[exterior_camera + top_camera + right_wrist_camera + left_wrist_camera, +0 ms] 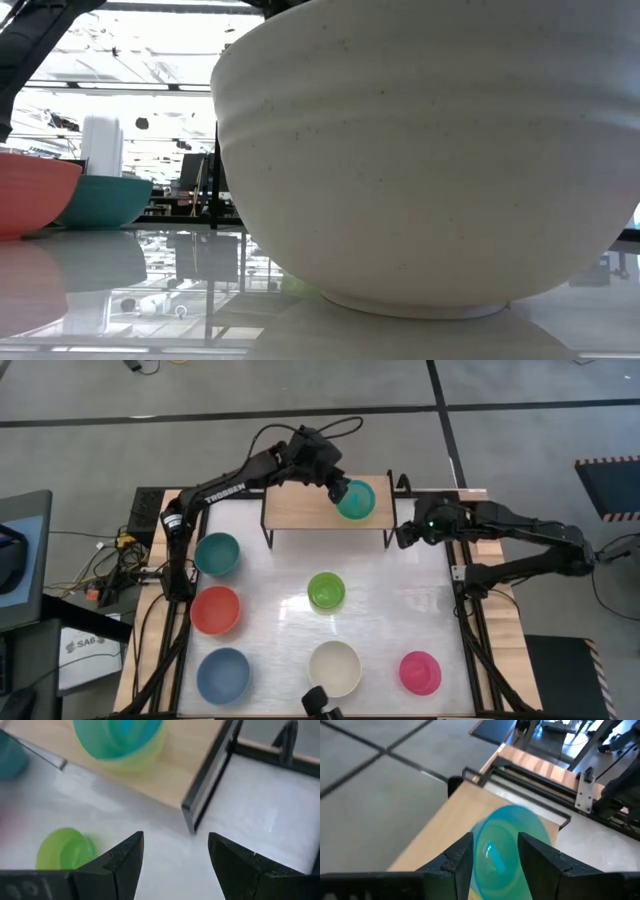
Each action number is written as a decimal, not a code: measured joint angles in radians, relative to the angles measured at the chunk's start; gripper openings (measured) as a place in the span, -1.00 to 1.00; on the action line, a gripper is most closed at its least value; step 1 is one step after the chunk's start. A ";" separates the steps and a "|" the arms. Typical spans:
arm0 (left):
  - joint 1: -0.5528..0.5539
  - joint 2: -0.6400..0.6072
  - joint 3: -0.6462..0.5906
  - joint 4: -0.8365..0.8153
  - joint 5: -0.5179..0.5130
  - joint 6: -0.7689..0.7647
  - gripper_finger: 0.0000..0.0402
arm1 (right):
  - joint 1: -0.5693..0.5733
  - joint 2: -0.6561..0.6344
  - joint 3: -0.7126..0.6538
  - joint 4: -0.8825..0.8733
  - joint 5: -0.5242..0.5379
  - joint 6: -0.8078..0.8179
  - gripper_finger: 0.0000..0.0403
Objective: Place and stack bowls onto a shelf
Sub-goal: Stack the light blue bowl on top of the yellow bowl on the shelf
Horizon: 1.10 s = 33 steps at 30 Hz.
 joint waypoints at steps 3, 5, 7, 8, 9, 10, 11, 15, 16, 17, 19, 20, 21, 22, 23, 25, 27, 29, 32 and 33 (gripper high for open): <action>0.000 0.000 0.019 0.000 0.000 0.049 -0.31 | 0.043 0.000 0.000 -0.037 0.000 0.055 0.24; 0.000 0.000 0.019 0.001 0.002 0.076 -0.31 | 0.072 0.001 0.000 -0.044 0.002 0.090 0.24; 0.000 0.000 0.019 -0.002 0.022 0.103 -0.31 | 0.105 0.011 0.000 -0.053 0.032 0.134 0.24; 0.000 0.000 0.019 -0.002 0.033 0.117 -0.31 | 0.124 0.017 0.000 -0.068 0.059 0.164 0.24; 0.000 -0.001 0.019 -0.001 0.041 0.129 -0.32 | 0.143 0.022 0.000 -0.091 0.085 0.196 0.24; -0.001 -0.005 0.019 0.000 0.051 0.141 -0.33 | 0.161 0.029 0.000 -0.116 0.101 0.229 0.24; -0.003 -0.009 0.019 0.000 0.059 0.155 -0.34 | 0.179 0.036 0.000 -0.140 0.107 0.261 0.24; -0.006 -0.037 0.019 -0.001 0.098 0.209 -0.41 | 0.258 0.062 0.000 -0.191 0.089 0.339 0.24; -0.004 -0.043 0.019 -0.008 0.112 0.220 -0.42 | 0.276 0.069 0.000 -0.193 0.079 0.350 0.24; -0.001 -0.045 0.019 -0.015 0.124 0.229 -0.44 | 0.294 0.079 0.000 -0.193 0.065 0.359 0.24; 0.010 -0.045 0.018 -0.042 0.154 0.243 -0.47 | 0.321 0.102 0.000 -0.193 0.032 0.380 0.24; 0.015 -0.045 0.006 -0.049 0.173 0.242 -0.48 | 0.334 0.117 0.000 -0.194 0.018 0.393 0.24; 0.021 -0.045 -0.010 -0.049 0.198 0.238 -0.50 | 0.347 0.134 0.000 -0.194 0.008 0.406 0.24; 0.025 -0.045 -0.029 -0.048 0.223 0.235 -0.51 | 0.359 0.150 0.000 -0.193 -0.002 0.420 0.24; 0.029 -0.045 -0.049 -0.048 0.243 0.231 -0.52 | 0.373 0.167 0.000 -0.193 -0.012 0.434 0.24; 0.032 -0.046 -0.087 -0.059 0.264 0.227 -0.55 | 0.400 0.201 0.000 -0.187 -0.023 0.462 0.24; 0.034 -0.048 -0.114 -0.073 0.267 0.237 -0.59 | 0.427 0.236 0.000 -0.167 -0.031 0.487 0.24; 0.033 -0.062 -0.132 -0.069 0.279 0.240 -0.61 | 0.449 0.264 0.000 -0.132 -0.033 0.506 0.24; 0.033 -0.087 -0.140 -0.065 0.288 0.265 -0.64 | 0.472 0.300 0.000 -0.070 -0.039 0.519 0.24; 0.033 -0.094 -0.140 -0.064 0.288 0.276 -0.64 | 0.475 0.312 0.000 -0.050 -0.039 0.521 0.24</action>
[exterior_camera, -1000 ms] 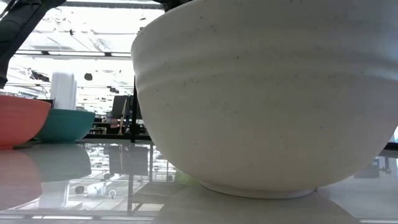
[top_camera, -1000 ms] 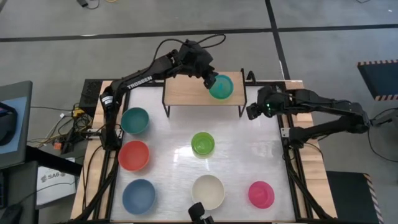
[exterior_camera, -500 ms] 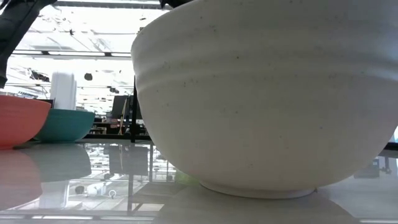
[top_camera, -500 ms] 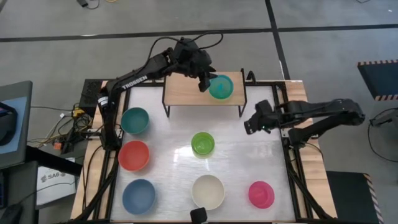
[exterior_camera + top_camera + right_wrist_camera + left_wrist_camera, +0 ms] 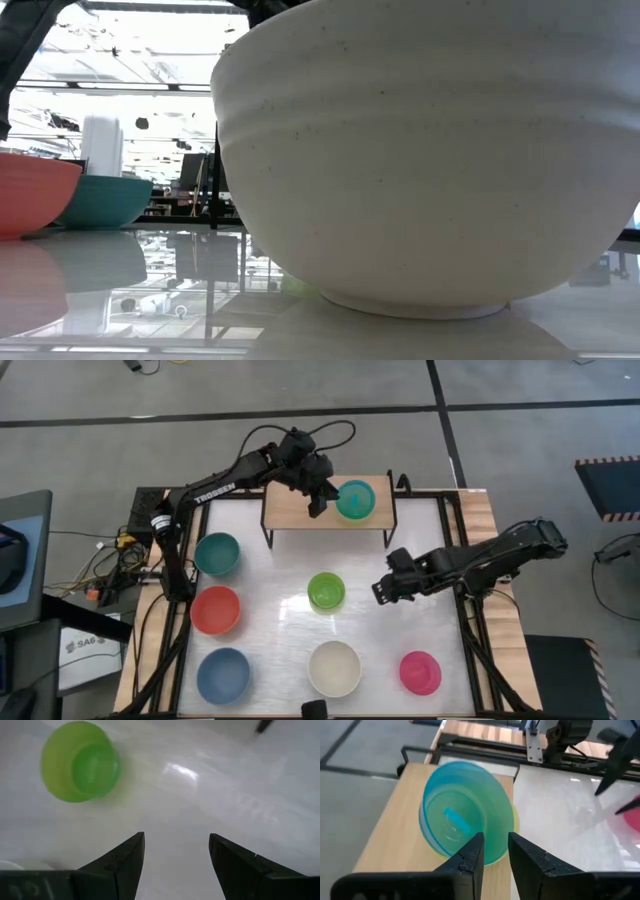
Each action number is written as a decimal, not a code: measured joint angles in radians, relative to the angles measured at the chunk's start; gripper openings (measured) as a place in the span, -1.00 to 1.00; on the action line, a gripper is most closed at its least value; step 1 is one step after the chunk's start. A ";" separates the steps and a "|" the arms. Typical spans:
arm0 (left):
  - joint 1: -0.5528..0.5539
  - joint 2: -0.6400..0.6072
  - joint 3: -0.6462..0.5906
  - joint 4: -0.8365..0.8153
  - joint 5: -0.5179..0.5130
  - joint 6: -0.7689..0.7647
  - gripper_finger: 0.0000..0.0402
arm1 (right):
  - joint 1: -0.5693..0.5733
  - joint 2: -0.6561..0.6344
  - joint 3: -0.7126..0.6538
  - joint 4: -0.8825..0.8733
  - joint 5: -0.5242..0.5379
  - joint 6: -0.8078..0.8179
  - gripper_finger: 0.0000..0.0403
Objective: Place and stack bowls onto a shelf
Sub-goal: Stack the light blue bowl on top of the yellow bowl on the shelf
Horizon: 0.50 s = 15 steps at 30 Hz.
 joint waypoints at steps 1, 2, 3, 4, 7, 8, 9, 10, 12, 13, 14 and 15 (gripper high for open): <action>0.000 -0.006 0.000 0.000 0.000 0.006 -0.65 | 0.002 0.010 0.000 0.019 0.001 0.001 0.24; 0.000 -0.013 -0.001 0.005 -0.002 0.012 -0.65 | 0.001 0.017 0.000 0.038 0.001 -0.001 0.24; 0.000 -0.021 -0.001 0.014 -0.003 0.012 -0.65 | -0.003 0.019 0.000 0.057 0.002 -0.003 0.24; 0.001 -0.031 -0.001 0.018 -0.005 0.012 -0.65 | -0.010 0.019 0.000 0.078 0.006 -0.008 0.24; 0.010 -0.068 0.005 0.015 -0.004 0.011 -0.65 | -0.036 -0.005 0.000 0.161 0.048 -0.049 0.24; 0.011 -0.079 0.005 0.009 -0.005 0.012 -0.65 | -0.046 -0.021 0.000 0.187 0.078 -0.072 0.24; 0.012 -0.091 0.005 0.004 -0.014 0.013 -0.65 | -0.059 -0.042 0.000 0.212 0.109 -0.101 0.24; 0.012 -0.101 0.006 -0.002 -0.030 0.013 -0.65 | -0.075 -0.066 0.000 0.234 0.138 -0.132 0.24; 0.012 -0.117 0.006 -0.015 -0.062 0.007 -0.65 | -0.120 -0.115 0.000 0.274 0.182 -0.219 0.24; 0.011 -0.123 0.006 -0.020 -0.077 0.000 -0.65 | -0.153 -0.139 0.000 0.292 0.190 -0.274 0.24; 0.011 -0.128 0.005 -0.022 -0.088 -0.015 -0.65 | -0.191 -0.158 0.000 0.310 0.192 -0.335 0.24; 0.008 -0.133 -0.002 -0.017 -0.093 -0.032 -0.65 | -0.234 -0.174 0.000 0.331 0.190 -0.393 0.24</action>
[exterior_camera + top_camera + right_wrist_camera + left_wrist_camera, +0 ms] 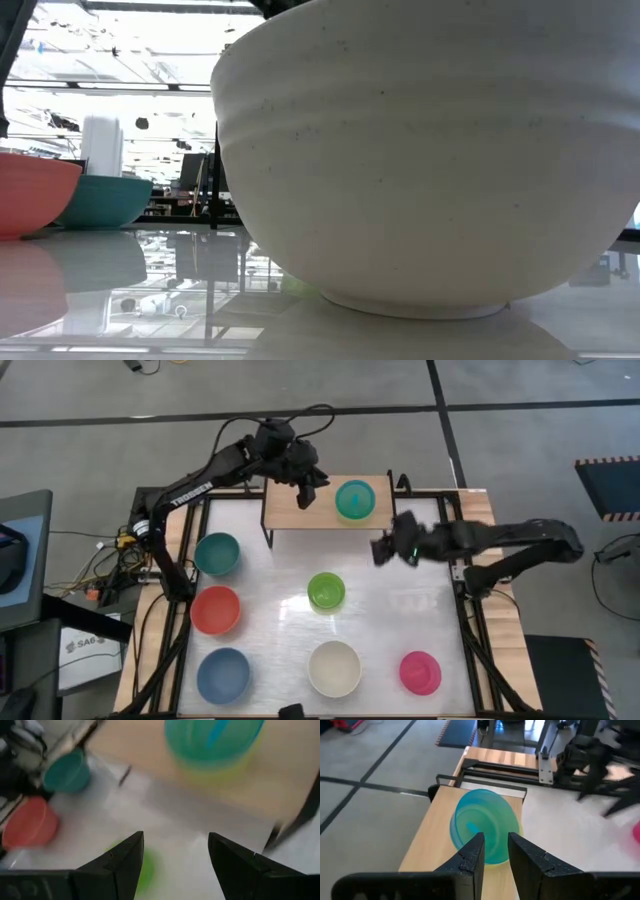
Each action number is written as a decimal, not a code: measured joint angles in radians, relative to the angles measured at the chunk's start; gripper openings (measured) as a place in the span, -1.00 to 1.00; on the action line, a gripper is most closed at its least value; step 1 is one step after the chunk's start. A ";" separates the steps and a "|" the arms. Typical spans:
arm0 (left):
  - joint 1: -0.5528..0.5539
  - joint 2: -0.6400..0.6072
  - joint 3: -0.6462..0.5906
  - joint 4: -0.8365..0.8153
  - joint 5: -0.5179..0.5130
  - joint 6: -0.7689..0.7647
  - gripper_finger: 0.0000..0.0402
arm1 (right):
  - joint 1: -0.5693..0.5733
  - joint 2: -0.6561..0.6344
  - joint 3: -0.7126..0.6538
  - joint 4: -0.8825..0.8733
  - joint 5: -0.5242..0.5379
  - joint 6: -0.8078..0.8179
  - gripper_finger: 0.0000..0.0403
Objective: Place and stack bowls onto a shelf
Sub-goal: Stack the light blue bowl on top of the yellow bowl on the shelf
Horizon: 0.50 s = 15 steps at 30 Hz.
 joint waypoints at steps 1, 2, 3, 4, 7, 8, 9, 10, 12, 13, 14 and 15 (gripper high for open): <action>-0.002 -0.002 -0.005 0.005 -0.004 -0.017 -0.65 | -0.047 -0.015 0.000 0.023 -0.009 -0.059 0.24; -0.003 -0.002 -0.013 0.012 -0.006 -0.027 -0.65 | -0.097 -0.027 0.000 0.044 -0.023 -0.120 0.24; -0.004 0.002 -0.019 0.014 -0.008 -0.036 -0.65 | -0.148 -0.032 0.000 0.069 -0.037 -0.181 0.24; -0.006 0.008 -0.029 0.026 -0.013 -0.045 -0.65 | -0.201 -0.035 0.000 0.102 -0.061 -0.235 0.24; -0.015 0.032 -0.081 0.140 -0.018 -0.091 -0.65 | -0.367 -0.030 0.000 0.207 -0.206 -0.372 0.23; -0.016 0.040 -0.099 0.182 -0.012 -0.111 -0.65 | -0.419 -0.021 0.000 0.251 -0.271 -0.404 0.23; -0.016 0.047 -0.112 0.216 -0.011 -0.133 -0.65 | -0.463 -0.009 0.001 0.306 -0.338 -0.430 0.23; -0.017 0.056 -0.120 0.243 -0.008 -0.149 -0.65 | -0.503 0.003 0.002 0.347 -0.407 -0.447 0.22; -0.016 0.075 -0.126 0.281 -0.008 -0.175 -0.65 | -0.571 0.033 0.001 0.401 -0.529 -0.472 0.18; -0.015 0.087 -0.126 0.290 -0.009 -0.181 -0.65 | -0.599 0.049 0.000 0.426 -0.585 -0.477 0.16; -0.015 0.098 -0.126 0.301 -0.015 -0.185 -0.65 | -0.622 0.065 0.000 0.439 -0.628 -0.478 0.13; -0.014 0.110 -0.126 0.302 -0.018 -0.186 -0.65 | -0.641 0.081 0.000 0.442 -0.666 -0.480 0.11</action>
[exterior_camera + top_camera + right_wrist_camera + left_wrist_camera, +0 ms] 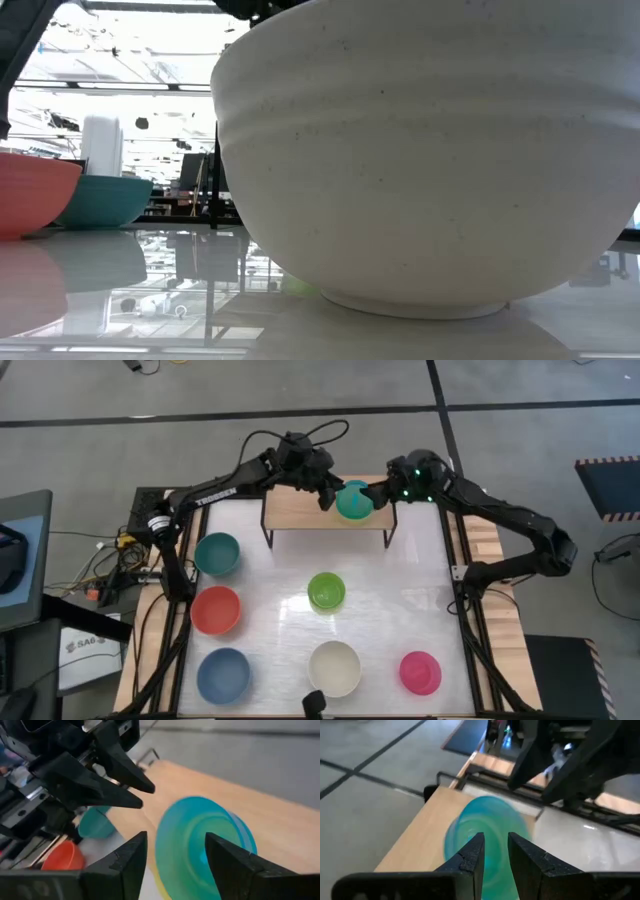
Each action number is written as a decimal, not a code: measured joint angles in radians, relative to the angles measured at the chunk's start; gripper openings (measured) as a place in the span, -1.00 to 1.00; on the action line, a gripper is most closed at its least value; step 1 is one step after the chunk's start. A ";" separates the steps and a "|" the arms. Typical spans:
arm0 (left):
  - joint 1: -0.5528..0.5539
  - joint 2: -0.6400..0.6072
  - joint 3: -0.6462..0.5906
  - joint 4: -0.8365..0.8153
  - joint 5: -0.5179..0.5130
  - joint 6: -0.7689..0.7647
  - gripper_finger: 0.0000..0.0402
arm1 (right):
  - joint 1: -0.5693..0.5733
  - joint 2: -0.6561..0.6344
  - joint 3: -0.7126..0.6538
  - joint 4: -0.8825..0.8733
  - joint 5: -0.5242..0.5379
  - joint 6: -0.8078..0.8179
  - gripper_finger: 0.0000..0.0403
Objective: Place and stack bowls onto a shelf
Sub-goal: Stack the light blue bowl on top of the yellow bowl on the shelf
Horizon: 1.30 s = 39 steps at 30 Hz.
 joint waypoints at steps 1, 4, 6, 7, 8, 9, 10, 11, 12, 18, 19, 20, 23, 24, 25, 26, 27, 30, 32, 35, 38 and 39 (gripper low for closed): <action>0.000 0.013 0.000 0.001 -0.004 -0.001 -0.65 | -0.019 0.015 0.000 -0.001 -0.035 -0.003 0.08; -0.001 0.041 0.000 0.009 -0.025 -0.002 -0.65 | -0.066 0.047 -0.001 -0.018 -0.087 -0.016 0.00; 0.001 0.054 0.000 0.010 -0.042 -0.002 -0.65 | -0.082 0.060 0.000 -0.014 -0.089 -0.016 -0.04; 0.003 0.058 0.000 0.011 -0.050 -0.002 -0.65 | -0.091 0.063 0.000 -0.020 -0.088 -0.017 -0.06; 0.007 0.060 0.000 0.009 -0.058 -0.004 -0.65 | -0.101 0.064 0.000 -0.021 -0.087 -0.017 -0.07; 0.010 0.061 0.000 0.006 -0.071 -0.006 -0.65 | -0.111 0.065 0.000 -0.019 -0.088 -0.018 -0.09; 0.012 0.061 0.000 0.007 -0.087 -0.005 -0.65 | -0.120 0.064 0.000 -0.016 -0.088 -0.019 -0.10; 0.015 0.061 0.000 0.012 -0.103 -0.004 -0.65 | -0.131 0.064 0.000 -0.016 -0.088 -0.019 -0.11; 0.018 0.061 0.000 0.016 -0.114 0.000 -0.65 | -0.142 0.067 0.000 -0.019 -0.087 -0.019 -0.12; 0.047 0.061 0.000 0.003 -0.093 -0.013 -0.65 | -0.172 0.078 0.000 -0.074 -0.088 -0.022 -0.14; 0.048 0.061 0.000 -0.001 -0.092 -0.017 -0.65 | -0.169 0.078 0.000 -0.077 -0.089 -0.022 -0.14; 0.049 0.061 0.000 -0.005 -0.092 -0.017 -0.65 | -0.163 0.078 0.000 -0.077 -0.089 -0.022 -0.14; 0.045 0.061 0.000 -0.001 -0.091 -0.009 -0.65 | -0.149 0.067 0.000 -0.046 -0.088 -0.023 -0.14; 0.043 0.061 0.000 0.005 -0.091 -0.008 -0.65 | -0.148 0.061 0.000 -0.029 -0.088 -0.024 -0.14; 0.042 0.061 0.000 0.008 -0.091 -0.008 -0.65 | -0.147 0.056 0.000 -0.010 -0.088 -0.030 -0.14; 0.042 0.061 0.000 0.009 -0.088 -0.007 -0.65 | -0.143 0.054 0.000 0.001 -0.089 -0.038 -0.14; 0.042 0.061 0.000 0.008 -0.081 -0.004 -0.65 | -0.139 0.054 0.000 0.002 -0.089 -0.044 -0.14; 0.038 0.060 -0.003 0.006 -0.074 0.006 -0.65 | -0.131 0.062 0.000 -0.016 -0.088 -0.052 -0.14; 0.038 0.060 -0.020 0.007 -0.082 0.010 -0.65 | -0.128 0.073 0.000 -0.037 -0.088 -0.063 -0.14; 0.038 0.060 -0.044 -0.011 -0.084 0.009 -0.65 | -0.116 0.098 0.000 -0.064 -0.088 -0.071 -0.14; 0.038 0.060 -0.070 -0.017 -0.093 0.008 -0.65 | -0.109 0.110 -0.001 -0.056 -0.087 -0.071 -0.14; 0.038 0.060 -0.077 -0.019 -0.092 0.008 -0.65 | -0.105 0.110 0.000 -0.052 -0.087 -0.072 -0.14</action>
